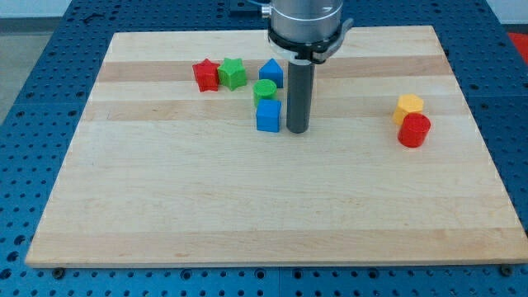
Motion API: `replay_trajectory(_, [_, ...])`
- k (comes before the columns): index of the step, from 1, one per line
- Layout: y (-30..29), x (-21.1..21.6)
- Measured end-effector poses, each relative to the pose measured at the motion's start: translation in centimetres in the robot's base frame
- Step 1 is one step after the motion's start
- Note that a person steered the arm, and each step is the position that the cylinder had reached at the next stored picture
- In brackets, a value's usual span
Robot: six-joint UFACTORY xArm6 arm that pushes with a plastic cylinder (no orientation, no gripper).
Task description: Push the blue cube to the yellow hexagon
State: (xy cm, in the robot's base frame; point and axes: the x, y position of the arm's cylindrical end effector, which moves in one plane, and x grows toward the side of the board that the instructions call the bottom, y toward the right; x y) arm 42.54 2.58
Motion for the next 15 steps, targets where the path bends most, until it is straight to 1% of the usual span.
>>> replay_trajectory(1, [-3.2,1.7])
replay_trajectory(3, [-6.6,5.0])
replay_trajectory(4, [-10.2,4.3])
replay_trajectory(5, [-11.5,0.9])
replay_trajectory(6, [-11.4,0.0])
replay_trajectory(8, [-6.8,-1.5])
replay_trajectory(10, [-6.3,-1.5])
replay_trajectory(11, [-4.0,-3.1])
replay_trajectory(13, [-2.7,-2.7])
replay_trajectory(15, [1.4,-2.6])
